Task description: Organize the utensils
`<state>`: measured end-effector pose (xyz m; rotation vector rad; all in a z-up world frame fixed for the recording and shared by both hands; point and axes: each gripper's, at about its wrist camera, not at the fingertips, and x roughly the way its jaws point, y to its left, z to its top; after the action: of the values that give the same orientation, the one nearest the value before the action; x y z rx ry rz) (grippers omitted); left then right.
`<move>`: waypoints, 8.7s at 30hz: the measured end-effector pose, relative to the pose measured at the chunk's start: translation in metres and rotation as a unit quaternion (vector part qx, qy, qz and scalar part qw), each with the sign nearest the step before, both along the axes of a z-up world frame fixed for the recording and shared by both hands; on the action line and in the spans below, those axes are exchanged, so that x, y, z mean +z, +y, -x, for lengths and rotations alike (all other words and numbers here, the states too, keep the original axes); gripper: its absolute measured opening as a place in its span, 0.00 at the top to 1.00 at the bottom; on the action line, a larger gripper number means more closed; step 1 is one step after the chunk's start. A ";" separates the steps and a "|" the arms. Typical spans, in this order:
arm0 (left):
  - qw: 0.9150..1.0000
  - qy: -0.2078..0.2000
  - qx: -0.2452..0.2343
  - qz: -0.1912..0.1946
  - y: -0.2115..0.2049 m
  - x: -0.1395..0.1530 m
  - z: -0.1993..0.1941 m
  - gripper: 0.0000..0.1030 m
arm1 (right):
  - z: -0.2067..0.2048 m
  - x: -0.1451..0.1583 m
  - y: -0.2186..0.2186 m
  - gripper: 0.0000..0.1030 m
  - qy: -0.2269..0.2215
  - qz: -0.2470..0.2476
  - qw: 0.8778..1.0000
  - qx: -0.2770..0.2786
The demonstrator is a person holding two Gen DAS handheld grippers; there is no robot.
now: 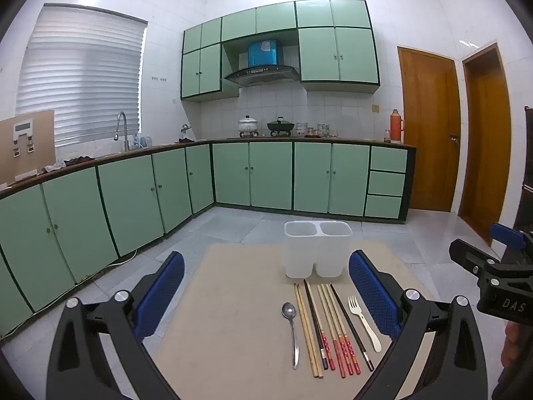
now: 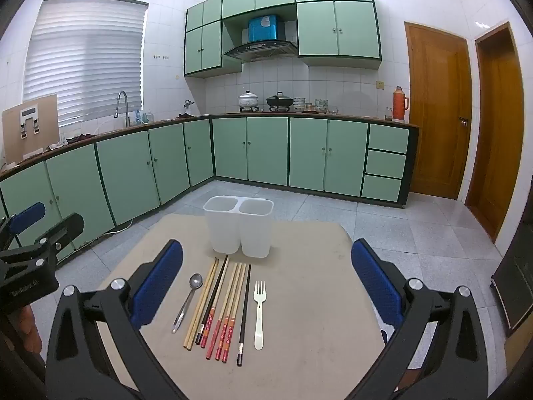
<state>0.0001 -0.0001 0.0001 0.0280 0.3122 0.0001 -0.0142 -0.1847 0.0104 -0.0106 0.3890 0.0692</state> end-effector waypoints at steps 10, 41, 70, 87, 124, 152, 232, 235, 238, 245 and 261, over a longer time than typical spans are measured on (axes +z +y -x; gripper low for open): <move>1.000 0.001 0.003 -0.001 0.002 0.006 -0.002 0.06 | 0.000 0.000 0.000 0.05 0.000 -0.002 1.000 0.001; 1.000 0.000 0.004 0.001 0.006 0.003 0.001 0.06 | -0.001 0.000 0.000 0.05 0.001 -0.002 1.000 0.001; 1.000 0.002 0.006 0.000 0.011 0.002 -0.001 0.06 | 0.000 0.000 -0.001 0.05 0.001 -0.002 1.000 0.000; 1.000 0.006 0.008 -0.004 0.010 0.000 -0.004 0.06 | 0.004 0.002 0.003 0.05 0.002 0.003 1.000 0.002; 0.970 0.241 0.018 -0.024 0.006 -0.146 -0.166 0.11 | -0.161 -0.139 -0.006 0.25 0.235 -0.016 0.972 -0.006; 0.949 0.315 0.001 0.008 0.000 -0.193 -0.225 0.20 | -0.214 -0.190 0.013 0.73 0.305 0.009 0.952 0.013; 0.986 -0.043 -0.118 0.105 -0.007 0.023 -0.274 0.74 | -0.310 0.008 -0.032 0.81 -0.041 -0.095 0.993 0.065; 0.987 -0.031 -0.119 0.106 -0.011 0.009 -0.288 0.74 | -0.326 -0.005 -0.028 0.81 -0.032 -0.092 0.993 0.062; 0.987 -0.016 -0.119 0.106 -0.014 -0.004 -0.302 0.74 | -0.340 -0.021 -0.026 0.81 -0.018 -0.084 0.994 0.061; 0.987 0.026 -0.122 0.103 -0.015 -0.034 -0.316 0.74 | -0.345 -0.047 -0.022 0.79 0.017 -0.084 0.994 0.069; 0.990 0.038 -0.095 0.097 0.000 -0.030 -0.243 0.43 | -0.261 -0.047 -0.052 0.20 0.021 -0.092 0.995 0.022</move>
<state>0.2427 -0.0002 -0.0296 -0.1357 0.3827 -0.2213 0.2470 -0.2364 -0.0367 0.1656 0.4242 0.1482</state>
